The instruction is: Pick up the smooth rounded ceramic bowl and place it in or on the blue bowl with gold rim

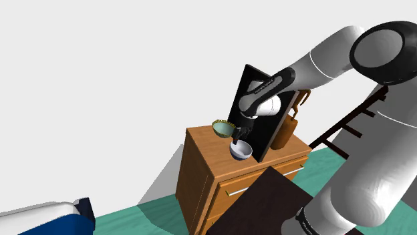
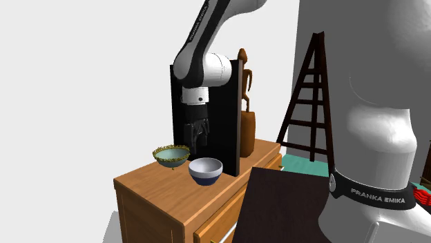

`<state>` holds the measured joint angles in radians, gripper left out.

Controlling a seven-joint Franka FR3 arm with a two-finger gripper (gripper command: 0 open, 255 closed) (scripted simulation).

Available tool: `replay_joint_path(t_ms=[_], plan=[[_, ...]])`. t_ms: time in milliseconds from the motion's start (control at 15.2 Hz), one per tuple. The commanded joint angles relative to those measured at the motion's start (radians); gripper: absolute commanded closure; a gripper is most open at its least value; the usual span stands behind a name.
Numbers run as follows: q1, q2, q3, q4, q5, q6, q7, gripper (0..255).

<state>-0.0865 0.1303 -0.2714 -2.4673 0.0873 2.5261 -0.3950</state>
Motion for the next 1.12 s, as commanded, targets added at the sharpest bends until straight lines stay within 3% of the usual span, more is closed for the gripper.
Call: replay_joint_path(t_ms=[0, 198, 726, 1056], plan=[[-0.017, 0.082, 0.004, 0.036, 0.042, 0.042, -0.048, 0], [-0.053, 0.209, 0.027, 0.111, 0.101, 0.088, -0.11, 0], [-0.085, 0.32, 0.07, 0.131, 0.155, 0.178, -0.15, 0], [-0.086, 0.32, 0.07, 0.131, 0.155, 0.178, -0.15, 0]])
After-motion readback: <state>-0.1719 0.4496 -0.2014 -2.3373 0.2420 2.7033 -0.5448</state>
